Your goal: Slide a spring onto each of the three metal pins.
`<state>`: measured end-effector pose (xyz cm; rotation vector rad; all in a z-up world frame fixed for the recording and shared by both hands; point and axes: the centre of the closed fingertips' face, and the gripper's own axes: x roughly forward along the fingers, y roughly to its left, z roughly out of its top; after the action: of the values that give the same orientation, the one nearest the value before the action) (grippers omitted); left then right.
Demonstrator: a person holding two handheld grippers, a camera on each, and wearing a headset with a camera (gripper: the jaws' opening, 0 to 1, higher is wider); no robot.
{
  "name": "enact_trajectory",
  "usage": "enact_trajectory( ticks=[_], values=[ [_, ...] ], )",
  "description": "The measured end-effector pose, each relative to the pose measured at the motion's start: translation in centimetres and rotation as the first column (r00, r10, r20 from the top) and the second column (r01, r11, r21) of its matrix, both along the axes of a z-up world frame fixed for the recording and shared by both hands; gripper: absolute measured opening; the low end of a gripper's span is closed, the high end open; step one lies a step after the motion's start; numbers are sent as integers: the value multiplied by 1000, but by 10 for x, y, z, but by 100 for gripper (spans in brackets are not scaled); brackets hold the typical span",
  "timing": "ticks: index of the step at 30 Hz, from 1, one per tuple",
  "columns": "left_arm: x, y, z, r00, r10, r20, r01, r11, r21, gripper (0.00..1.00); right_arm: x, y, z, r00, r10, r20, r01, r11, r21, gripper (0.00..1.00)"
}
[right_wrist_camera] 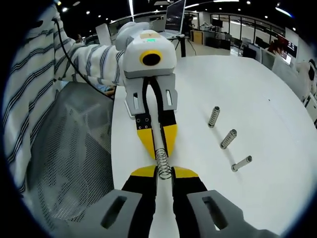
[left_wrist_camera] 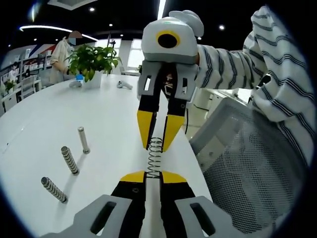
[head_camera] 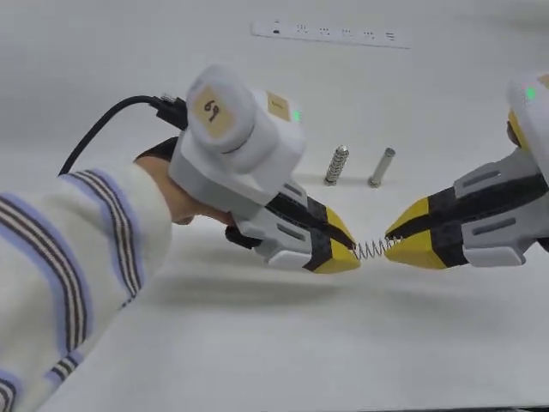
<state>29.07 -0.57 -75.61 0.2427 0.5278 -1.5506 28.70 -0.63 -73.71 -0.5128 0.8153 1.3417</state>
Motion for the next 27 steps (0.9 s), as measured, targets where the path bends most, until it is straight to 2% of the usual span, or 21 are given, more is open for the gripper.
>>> enact_trajectory(
  ticks=[10, 16, 24, 27],
  values=[
    [0, -8, 2, 1000, -5, -2, 5, 999, -33, 2, -5, -1, 9, 998, 51, 21, -50, 998, -48, 8],
    [-3, -15, 2, 1000, -16, 3, 16, 998, -68, 2, -6, -1, 12, 996, 82, 20, -80, 994, -79, 8],
    [-6, -21, 6, 998, -44, 37, 47, 994, -102, 2, -6, 0, 15, 992, 128, 9, -126, 985, -114, 8],
    [-2, -23, 5, 998, -27, 50, 33, 992, -122, 2, -5, 5, 19, 990, 139, 8, -137, 983, -122, 8]
  ],
)
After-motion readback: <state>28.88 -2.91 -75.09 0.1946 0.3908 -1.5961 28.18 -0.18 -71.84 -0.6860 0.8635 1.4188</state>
